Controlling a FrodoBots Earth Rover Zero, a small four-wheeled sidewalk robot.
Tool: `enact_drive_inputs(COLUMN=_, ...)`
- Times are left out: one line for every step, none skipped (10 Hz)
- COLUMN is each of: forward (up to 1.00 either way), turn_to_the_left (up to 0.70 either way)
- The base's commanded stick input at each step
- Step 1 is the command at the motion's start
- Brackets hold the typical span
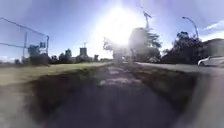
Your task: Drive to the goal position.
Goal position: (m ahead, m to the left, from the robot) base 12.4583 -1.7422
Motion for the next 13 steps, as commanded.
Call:
enact_drive_inputs(forward=1.00, turn_to_the_left=0.00)
enact_drive_inputs(forward=1.00, turn_to_the_left=0.00)
enact_drive_inputs(forward=1.00, turn_to_the_left=0.00)
enact_drive_inputs(forward=1.00, turn_to_the_left=0.00)
enact_drive_inputs(forward=1.00, turn_to_the_left=0.00)
enact_drive_inputs(forward=1.00, turn_to_the_left=0.00)
enact_drive_inputs(forward=1.00, turn_to_the_left=0.00)
enact_drive_inputs(forward=1.00, turn_to_the_left=0.00)
enact_drive_inputs(forward=1.00, turn_to_the_left=0.00)
enact_drive_inputs(forward=1.00, turn_to_the_left=0.00)
enact_drive_inputs(forward=1.00, turn_to_the_left=0.00)
enact_drive_inputs(forward=1.00, turn_to_the_left=0.00)
enact_drive_inputs(forward=1.00, turn_to_the_left=0.01)
